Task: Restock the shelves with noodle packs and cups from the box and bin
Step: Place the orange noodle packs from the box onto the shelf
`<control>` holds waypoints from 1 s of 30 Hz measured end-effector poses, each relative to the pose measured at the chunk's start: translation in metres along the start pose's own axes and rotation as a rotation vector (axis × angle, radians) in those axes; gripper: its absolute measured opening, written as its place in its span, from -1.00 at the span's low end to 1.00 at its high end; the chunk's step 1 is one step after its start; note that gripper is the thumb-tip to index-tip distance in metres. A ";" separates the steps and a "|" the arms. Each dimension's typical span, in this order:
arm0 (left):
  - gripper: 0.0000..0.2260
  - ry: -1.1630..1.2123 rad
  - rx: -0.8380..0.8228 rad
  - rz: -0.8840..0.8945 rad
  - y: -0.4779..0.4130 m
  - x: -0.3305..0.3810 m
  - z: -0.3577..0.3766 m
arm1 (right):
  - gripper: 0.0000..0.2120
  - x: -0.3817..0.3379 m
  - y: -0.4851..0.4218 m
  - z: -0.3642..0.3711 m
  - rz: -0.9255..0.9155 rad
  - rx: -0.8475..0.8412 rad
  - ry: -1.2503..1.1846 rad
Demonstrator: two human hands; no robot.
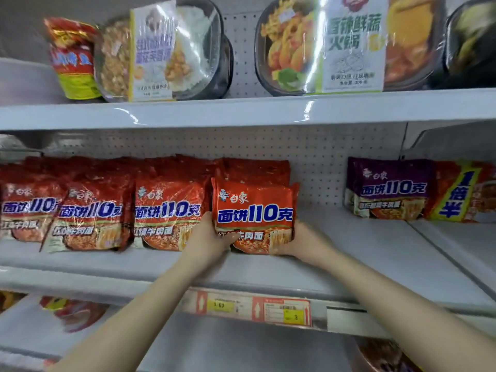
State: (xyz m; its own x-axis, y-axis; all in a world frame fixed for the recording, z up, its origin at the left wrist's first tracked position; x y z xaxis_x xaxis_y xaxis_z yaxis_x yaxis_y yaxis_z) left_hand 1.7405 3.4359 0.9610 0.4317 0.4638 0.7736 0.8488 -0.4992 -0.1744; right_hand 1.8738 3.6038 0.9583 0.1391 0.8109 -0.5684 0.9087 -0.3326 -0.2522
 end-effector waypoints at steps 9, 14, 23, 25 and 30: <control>-0.16 -0.341 0.199 0.101 -0.005 0.005 0.007 | -0.37 0.003 -0.031 0.007 0.101 0.074 0.148; -0.20 -0.615 0.218 0.108 -0.011 0.013 0.003 | -0.34 0.003 -0.029 0.009 0.093 0.050 0.144; -0.21 -0.824 0.234 0.102 0.003 0.052 0.015 | -0.56 0.000 -0.004 -0.012 0.106 0.062 0.155; -0.24 -0.740 0.225 0.186 0.019 0.074 0.022 | -0.42 0.008 0.010 -0.028 0.134 0.085 0.187; -0.33 -0.565 0.201 0.465 0.078 0.140 0.058 | -0.52 0.031 0.062 -0.079 0.142 0.286 0.156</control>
State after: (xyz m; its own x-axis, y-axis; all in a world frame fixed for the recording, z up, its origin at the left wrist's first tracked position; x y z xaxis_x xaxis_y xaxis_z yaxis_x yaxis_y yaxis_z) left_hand 1.8846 3.5047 1.0209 0.8033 0.5697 0.1733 0.5573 -0.6166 -0.5561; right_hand 1.9656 3.6462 0.9867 0.3348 0.8033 -0.4925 0.7322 -0.5508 -0.4007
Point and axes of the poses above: each hand's wrist, its own y-axis away from the middle knuckle, its own z-axis out of the palm, x = y × z, the point moved 8 cm from there along -y, towards the middle knuckle, and after that the axes turned 8 degrees about -z, right-handed, at the moved point
